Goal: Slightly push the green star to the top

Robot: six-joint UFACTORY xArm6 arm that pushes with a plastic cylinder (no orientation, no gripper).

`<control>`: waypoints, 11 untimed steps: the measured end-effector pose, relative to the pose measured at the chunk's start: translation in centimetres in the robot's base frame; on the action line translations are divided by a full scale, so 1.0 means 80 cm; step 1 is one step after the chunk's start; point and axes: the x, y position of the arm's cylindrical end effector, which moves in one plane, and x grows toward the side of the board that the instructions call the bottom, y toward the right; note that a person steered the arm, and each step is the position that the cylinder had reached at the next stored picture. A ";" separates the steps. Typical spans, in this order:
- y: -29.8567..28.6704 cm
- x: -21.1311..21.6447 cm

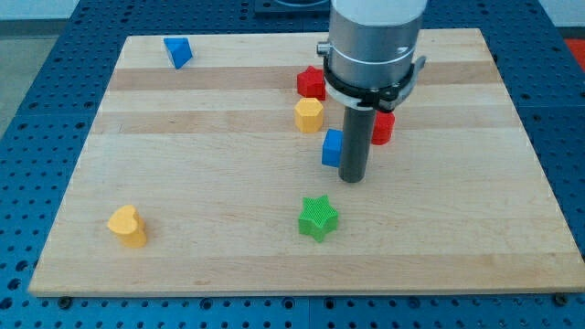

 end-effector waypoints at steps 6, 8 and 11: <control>-0.049 0.134; -0.060 0.118; -0.027 0.113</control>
